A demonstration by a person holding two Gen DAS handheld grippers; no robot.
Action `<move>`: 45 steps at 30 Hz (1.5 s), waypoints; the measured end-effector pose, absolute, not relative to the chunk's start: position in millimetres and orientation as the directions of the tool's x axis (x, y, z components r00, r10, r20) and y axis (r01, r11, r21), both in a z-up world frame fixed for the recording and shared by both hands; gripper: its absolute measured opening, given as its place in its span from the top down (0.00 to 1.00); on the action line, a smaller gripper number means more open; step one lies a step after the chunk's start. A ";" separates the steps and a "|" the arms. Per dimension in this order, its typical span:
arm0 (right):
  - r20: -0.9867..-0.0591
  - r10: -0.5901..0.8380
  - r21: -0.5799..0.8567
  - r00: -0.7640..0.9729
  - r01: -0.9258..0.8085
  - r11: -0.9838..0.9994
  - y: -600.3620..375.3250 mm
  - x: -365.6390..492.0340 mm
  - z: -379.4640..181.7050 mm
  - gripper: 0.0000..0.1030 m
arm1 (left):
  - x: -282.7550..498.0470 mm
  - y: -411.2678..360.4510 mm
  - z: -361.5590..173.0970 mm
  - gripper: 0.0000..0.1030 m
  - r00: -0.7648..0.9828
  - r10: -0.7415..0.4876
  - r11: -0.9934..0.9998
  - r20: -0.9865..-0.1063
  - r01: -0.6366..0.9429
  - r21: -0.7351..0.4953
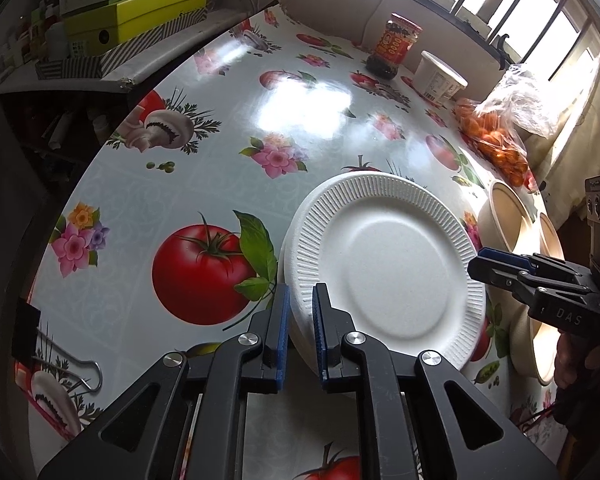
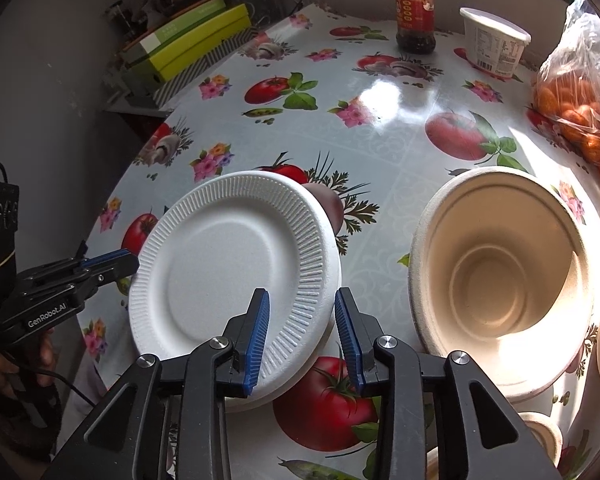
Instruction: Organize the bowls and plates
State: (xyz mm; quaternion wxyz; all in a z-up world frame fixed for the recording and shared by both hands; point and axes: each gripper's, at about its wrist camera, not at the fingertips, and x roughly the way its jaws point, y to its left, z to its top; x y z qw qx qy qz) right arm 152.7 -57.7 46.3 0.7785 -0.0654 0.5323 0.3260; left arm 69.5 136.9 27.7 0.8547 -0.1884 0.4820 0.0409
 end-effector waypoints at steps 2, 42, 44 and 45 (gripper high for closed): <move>-0.870 0.440 0.247 0.221 -0.577 0.779 -58.0 151.1 47.0 0.66 | 68.5 137.9 28.7 0.76 0.541 -0.117 0.922 -0.833 -0.252 -0.293; -0.863 0.486 0.352 0.137 -0.527 0.774 -29.8 135.4 32.5 0.56 | 53.7 175.2 12.9 0.71 0.549 -0.197 0.861 -0.813 -0.301 -0.411; -0.861 0.492 0.358 0.130 -0.534 0.766 -23.2 134.1 32.3 0.56 | 52.2 179.8 12.1 0.71 0.546 -0.188 0.860 -0.816 -0.309 -0.405; -0.860 0.494 0.360 0.126 -0.537 0.763 -19.9 133.5 32.2 0.56 | 51.3 182.1 11.8 0.71 0.546 -0.184 0.860 -0.818 -0.314 -0.403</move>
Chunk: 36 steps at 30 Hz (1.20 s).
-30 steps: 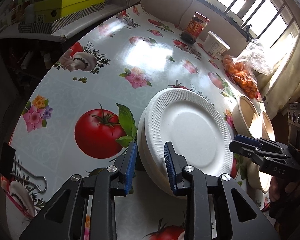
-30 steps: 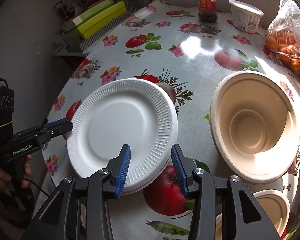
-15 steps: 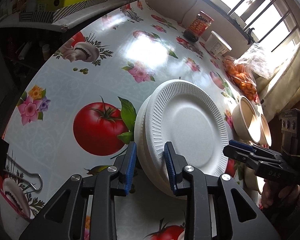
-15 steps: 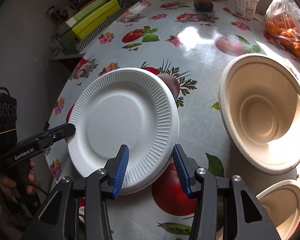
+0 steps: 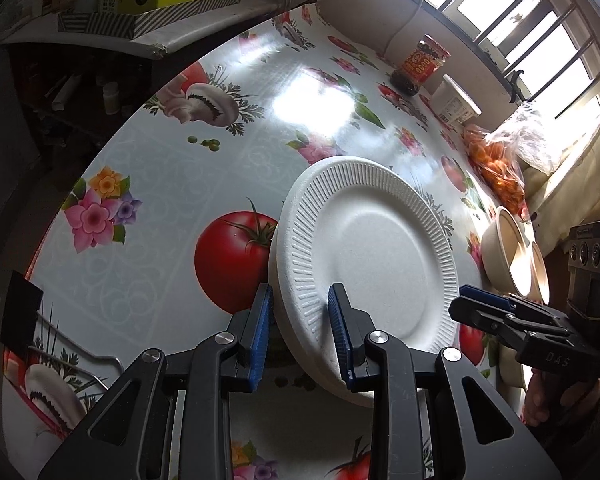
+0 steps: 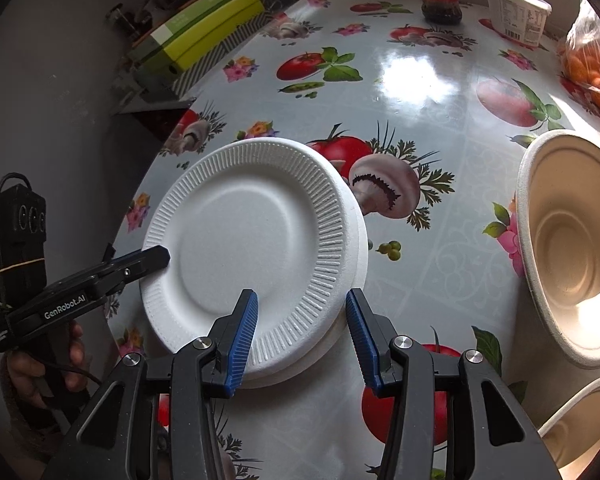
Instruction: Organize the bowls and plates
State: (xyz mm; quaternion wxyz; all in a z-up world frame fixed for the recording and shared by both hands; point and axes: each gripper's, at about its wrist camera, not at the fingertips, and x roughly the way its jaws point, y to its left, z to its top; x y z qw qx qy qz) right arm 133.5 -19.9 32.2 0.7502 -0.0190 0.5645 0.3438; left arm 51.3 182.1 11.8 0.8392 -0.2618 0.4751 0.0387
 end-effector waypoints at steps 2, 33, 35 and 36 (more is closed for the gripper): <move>-0.858 0.499 0.363 0.122 -0.543 0.757 -14.2 132.6 32.3 0.56 | 50.3 186.2 11.2 0.71 0.544 -0.178 0.859 -0.820 -0.321 -0.399; -0.841 0.524 0.406 0.135 -0.482 0.776 -15.9 142.6 29.1 0.51 | 50.1 185.8 18.9 0.71 0.554 -0.164 0.878 -0.816 -0.295 -0.376; -0.841 0.524 0.407 0.133 -0.482 0.776 -14.7 142.2 28.9 0.51 | 48.9 187.6 19.3 0.71 0.555 -0.159 0.877 -0.817 -0.301 -0.374; -0.842 0.523 0.406 0.133 -0.482 0.776 -13.9 142.0 28.9 0.51 | 48.2 188.3 19.7 0.71 0.556 -0.157 0.877 -0.817 -0.303 -0.374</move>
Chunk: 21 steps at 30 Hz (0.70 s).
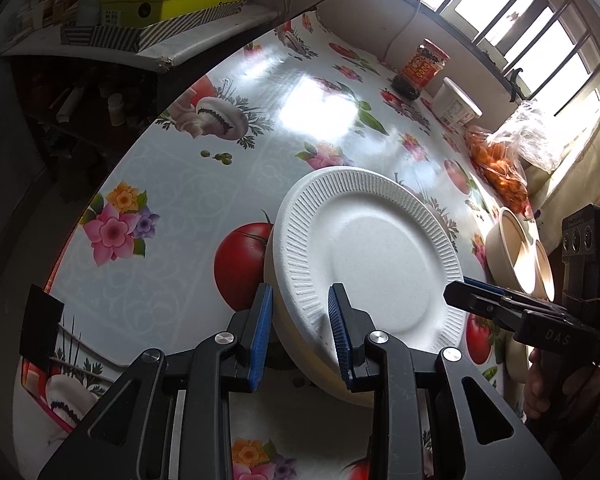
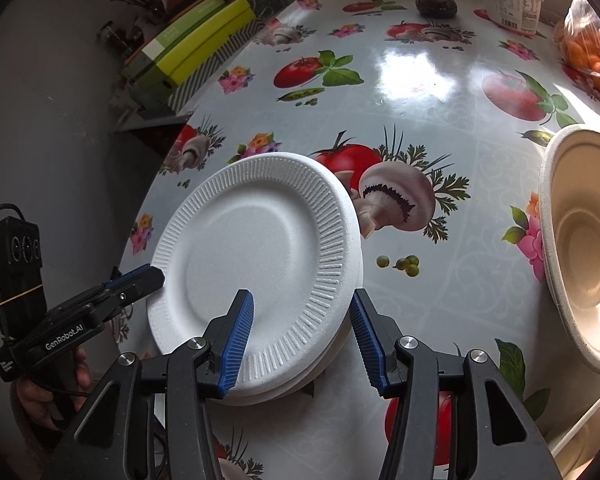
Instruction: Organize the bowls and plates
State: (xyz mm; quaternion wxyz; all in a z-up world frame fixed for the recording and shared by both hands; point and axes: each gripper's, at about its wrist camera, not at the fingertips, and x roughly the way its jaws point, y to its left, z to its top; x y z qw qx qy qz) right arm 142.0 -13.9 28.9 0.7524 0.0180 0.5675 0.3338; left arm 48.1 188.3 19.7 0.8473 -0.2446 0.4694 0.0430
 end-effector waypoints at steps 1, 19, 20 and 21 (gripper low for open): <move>-0.842 0.524 0.407 0.132 -0.483 0.775 -13.1 141.5 28.9 0.51 | 47.5 188.8 20.3 0.71 0.557 -0.155 0.877 -0.816 -0.303 -0.373; -0.827 0.539 0.384 0.161 -0.537 0.751 -5.2 124.3 42.2 0.51 | 27.8 184.3 61.2 0.71 0.620 -0.043 0.908 -0.784 -0.302 -0.289; -0.825 0.538 0.379 0.173 -0.537 0.754 -8.9 122.3 45.6 0.51 | 27.7 180.2 64.6 0.71 0.625 -0.044 0.912 -0.780 -0.294 -0.287; -0.821 0.540 0.376 0.186 -0.536 0.756 -13.6 120.4 49.3 0.51 | 28.6 174.7 67.8 0.71 0.630 -0.046 0.917 -0.775 -0.281 -0.282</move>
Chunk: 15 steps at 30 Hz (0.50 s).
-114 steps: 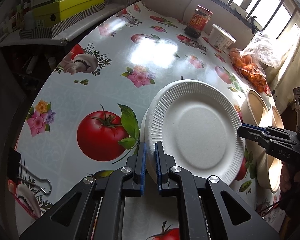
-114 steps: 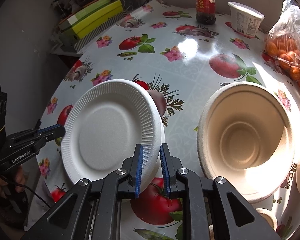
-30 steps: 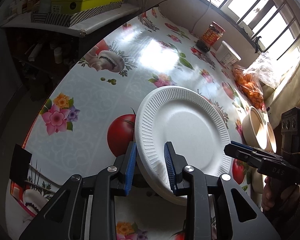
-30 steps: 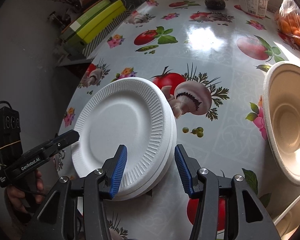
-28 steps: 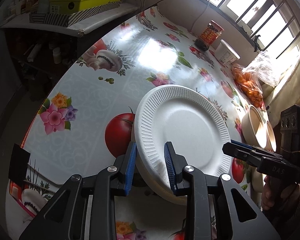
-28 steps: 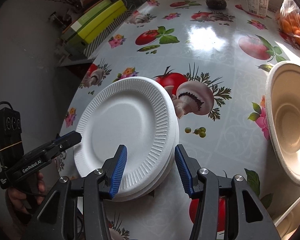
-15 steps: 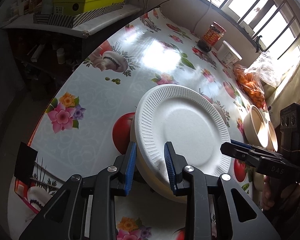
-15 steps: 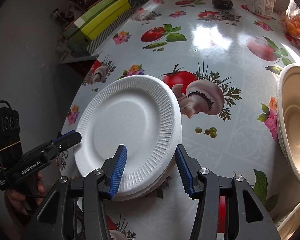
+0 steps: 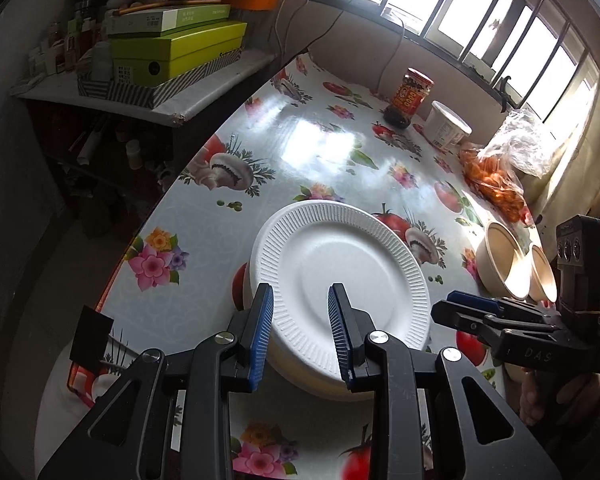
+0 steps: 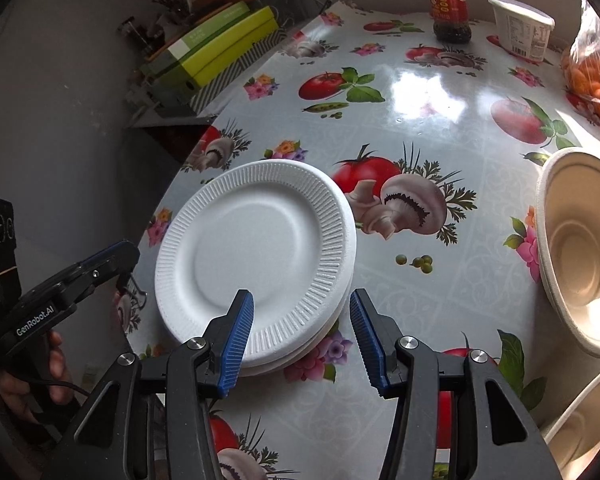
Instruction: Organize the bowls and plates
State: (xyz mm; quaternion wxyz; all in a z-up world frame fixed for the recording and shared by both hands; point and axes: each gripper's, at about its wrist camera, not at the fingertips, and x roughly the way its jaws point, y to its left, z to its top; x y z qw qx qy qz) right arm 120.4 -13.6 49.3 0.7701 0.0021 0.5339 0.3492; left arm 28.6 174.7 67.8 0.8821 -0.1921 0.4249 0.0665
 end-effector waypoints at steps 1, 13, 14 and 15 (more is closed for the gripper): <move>-0.816 0.543 0.374 0.198 -0.535 0.757 -18.6 118.5 53.3 0.51 | 29.6 168.6 70.5 0.71 0.632 -0.050 0.923 -0.773 -0.266 -0.277; -0.777 0.514 0.316 0.363 -0.480 0.818 -97.8 96.7 97.7 0.51 | 47.1 87.1 90.4 0.71 0.636 -0.165 0.955 -0.754 -0.089 -0.284; -0.774 0.507 0.309 0.379 -0.472 0.825 -106.0 93.8 100.6 0.51 | 49.7 80.1 90.6 0.71 0.633 -0.174 0.956 -0.754 -0.076 -0.284; -0.770 0.502 0.304 0.394 -0.465 0.831 -113.4 91.7 103.1 0.51 | 52.3 73.4 90.9 0.71 0.632 -0.179 0.957 -0.754 -0.065 -0.282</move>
